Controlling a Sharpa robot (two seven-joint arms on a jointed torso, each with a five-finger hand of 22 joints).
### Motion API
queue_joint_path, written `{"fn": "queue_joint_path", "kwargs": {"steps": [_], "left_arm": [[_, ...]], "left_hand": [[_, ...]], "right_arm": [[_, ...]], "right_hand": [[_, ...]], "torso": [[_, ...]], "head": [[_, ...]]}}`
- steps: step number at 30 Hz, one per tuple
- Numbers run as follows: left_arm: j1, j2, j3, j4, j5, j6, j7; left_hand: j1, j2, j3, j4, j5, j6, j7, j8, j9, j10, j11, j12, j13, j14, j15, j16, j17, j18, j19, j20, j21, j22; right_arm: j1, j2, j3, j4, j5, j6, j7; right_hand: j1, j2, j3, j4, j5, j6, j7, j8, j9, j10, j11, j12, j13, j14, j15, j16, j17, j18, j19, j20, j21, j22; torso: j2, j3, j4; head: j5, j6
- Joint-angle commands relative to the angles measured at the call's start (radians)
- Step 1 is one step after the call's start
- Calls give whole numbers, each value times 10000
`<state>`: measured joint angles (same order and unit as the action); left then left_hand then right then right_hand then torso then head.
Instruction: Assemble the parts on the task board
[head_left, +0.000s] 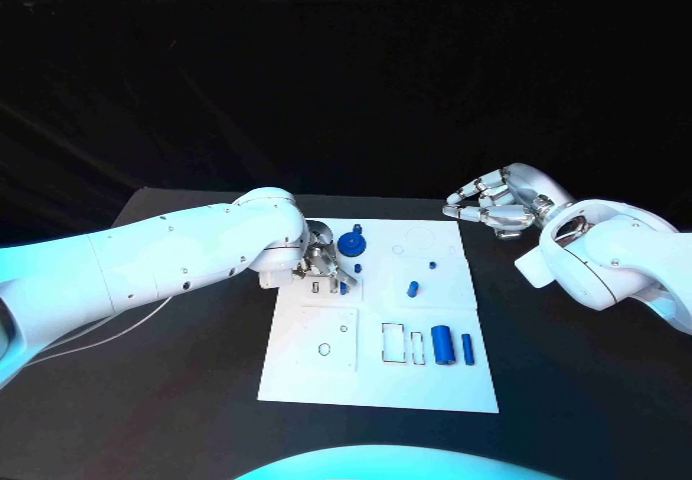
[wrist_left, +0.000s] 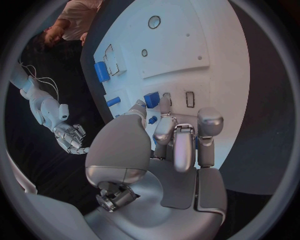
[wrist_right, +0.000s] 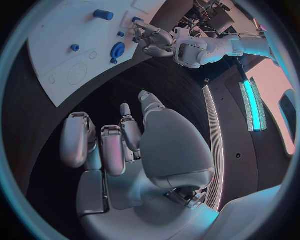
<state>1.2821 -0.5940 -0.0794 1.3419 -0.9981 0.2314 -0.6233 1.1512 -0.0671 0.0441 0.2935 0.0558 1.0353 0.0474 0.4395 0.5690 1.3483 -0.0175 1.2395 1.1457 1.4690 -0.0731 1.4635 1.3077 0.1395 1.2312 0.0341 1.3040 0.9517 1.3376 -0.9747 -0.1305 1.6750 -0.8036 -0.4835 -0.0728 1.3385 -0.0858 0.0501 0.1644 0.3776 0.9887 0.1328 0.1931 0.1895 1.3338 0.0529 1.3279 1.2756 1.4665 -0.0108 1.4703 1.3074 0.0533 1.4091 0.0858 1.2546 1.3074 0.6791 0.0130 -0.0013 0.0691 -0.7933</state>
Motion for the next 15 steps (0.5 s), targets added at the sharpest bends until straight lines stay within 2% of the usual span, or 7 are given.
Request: {"fn": "queue_joint_path", "kwargs": {"steps": [1,10,15], "left_arm": [[-3,31,3,-6,71,208,-24],[-3,60,4,-18,230,251,-26],[-3,69,4,-8,341,288,-27]], "left_hand": [[123,53,216,-5,-13,-83,-2,53,55,-18,-45,49,13,448,-53,-11,331,-197,-39,0,72,10],[351,34,1063,-27,-13,-131,-14,29,247,-16,-57,34,26,452,-63,-12,340,-200,-62,0,116,57],[409,-5,1240,-33,-18,-131,-20,25,289,-12,-61,32,32,453,-67,-12,343,-203,-61,1,129,76]], "right_arm": [[3,10,5,-12,-155,110,-28],[2,28,4,-26,-162,165,-53],[1,36,4,-32,-172,178,-60]], "right_hand": [[-22,-40,-29,-31,33,-67,10,65,12,-65,-12,-52,-1,658,-96,-39,1112,207,-62,18,-53,947],[-22,-40,-29,-31,33,-67,10,65,12,-65,-12,-52,-1,658,-96,-39,1112,207,-62,18,-53,947],[-22,-40,-29,-31,33,-67,10,65,12,-65,-12,-52,-1,658,-96,-39,1112,207,-62,18,-53,947]], "torso": [[-1,-1,-5],[-4,2,3],[-4,6,7]], "head": [[-9,-4],[-15,-18],[-15,-13]]}}
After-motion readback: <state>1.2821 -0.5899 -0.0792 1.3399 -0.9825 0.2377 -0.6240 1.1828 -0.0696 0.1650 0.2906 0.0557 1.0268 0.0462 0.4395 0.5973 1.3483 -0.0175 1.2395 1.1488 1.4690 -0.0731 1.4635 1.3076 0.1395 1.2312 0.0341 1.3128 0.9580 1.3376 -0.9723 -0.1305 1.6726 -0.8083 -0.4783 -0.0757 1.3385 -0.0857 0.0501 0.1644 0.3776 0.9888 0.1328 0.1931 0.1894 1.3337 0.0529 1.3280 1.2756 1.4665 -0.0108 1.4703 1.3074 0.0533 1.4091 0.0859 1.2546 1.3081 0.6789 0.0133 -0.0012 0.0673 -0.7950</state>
